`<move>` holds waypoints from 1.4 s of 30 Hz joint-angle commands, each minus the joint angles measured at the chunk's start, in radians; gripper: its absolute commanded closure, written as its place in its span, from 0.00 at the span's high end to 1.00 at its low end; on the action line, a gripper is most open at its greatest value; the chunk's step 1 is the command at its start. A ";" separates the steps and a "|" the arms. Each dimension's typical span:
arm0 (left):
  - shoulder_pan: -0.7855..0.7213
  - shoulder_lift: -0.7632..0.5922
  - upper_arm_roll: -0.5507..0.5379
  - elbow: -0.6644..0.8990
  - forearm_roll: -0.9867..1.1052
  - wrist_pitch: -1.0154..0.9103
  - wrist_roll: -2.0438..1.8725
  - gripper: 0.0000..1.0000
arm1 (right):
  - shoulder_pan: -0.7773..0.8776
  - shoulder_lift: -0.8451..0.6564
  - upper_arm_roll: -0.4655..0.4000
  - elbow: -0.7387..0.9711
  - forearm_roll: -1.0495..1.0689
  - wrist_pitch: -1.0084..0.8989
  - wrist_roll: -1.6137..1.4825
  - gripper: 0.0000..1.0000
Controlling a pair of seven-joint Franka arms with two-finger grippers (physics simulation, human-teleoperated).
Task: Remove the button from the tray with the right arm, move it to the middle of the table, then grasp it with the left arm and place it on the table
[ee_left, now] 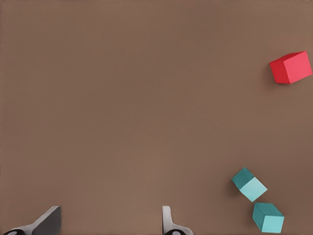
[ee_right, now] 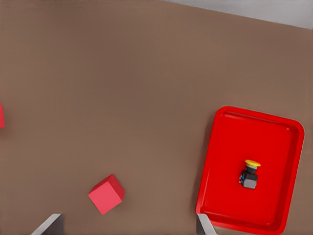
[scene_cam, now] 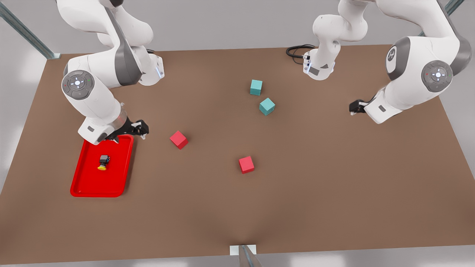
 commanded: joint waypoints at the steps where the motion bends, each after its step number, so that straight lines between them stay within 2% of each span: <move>1: 0.002 -0.001 0.000 0.000 0.007 0.058 -0.019 1.00 | 0.000 -0.001 0.001 0.004 0.000 -0.009 0.055 1.00; 5: 0.001 0.010 0.000 0.000 0.007 0.054 -0.019 1.00 | 0.009 0.031 0.001 0.001 0.000 -0.095 0.012 1.00; 9: -0.007 0.050 0.002 0.010 0.002 0.072 -0.016 1.00 | 0.005 0.142 0.001 0.012 -0.026 -0.114 0.018 1.00; 11: -0.016 0.062 0.002 0.010 0.001 0.072 -0.012 1.00 | -0.046 0.171 -0.010 0.021 -0.027 -0.086 0.018 1.00; 12: -0.017 0.062 0.002 0.010 0.001 0.072 -0.012 1.00 | -0.132 0.209 -0.009 0.013 -0.024 -0.078 0.027 1.00; 16: -0.024 0.077 0.002 0.010 0.001 0.078 -0.011 1.00 | -0.196 0.221 -0.002 -0.013 -0.032 0.015 0.004 1.00; 19: -0.024 0.083 0.002 0.010 0.002 0.078 -0.009 1.00 | -0.377 0.152 0.001 -0.362 -0.035 0.414 -0.166 1.00; 24: -0.021 0.093 0.002 0.010 0.004 0.078 -0.009 1.00 | -0.506 0.208 0.001 -0.513 -0.037 0.730 -0.292 1.00; 28: -0.021 0.093 0.002 0.010 0.004 0.078 -0.009 1.00 | -0.531 0.300 -0.001 -0.510 -0.043 0.804 -0.357 1.00; 30: -0.021 0.093 0.002 0.010 0.004 0.078 -0.009 1.00 | -0.546 0.330 -0.001 -0.522 -0.123 0.879 -0.358 1.00; 35: -0.024 0.097 0.002 0.010 0.004 0.084 -0.014 1.00 | -0.615 0.338 -0.001 -0.573 -0.152 0.891 -0.381 1.00; 42: -0.030 0.106 0.002 0.010 0.004 0.084 -0.016 1.00 | -0.623 0.343 -0.001 -0.636 -0.153 0.952 -0.373 1.00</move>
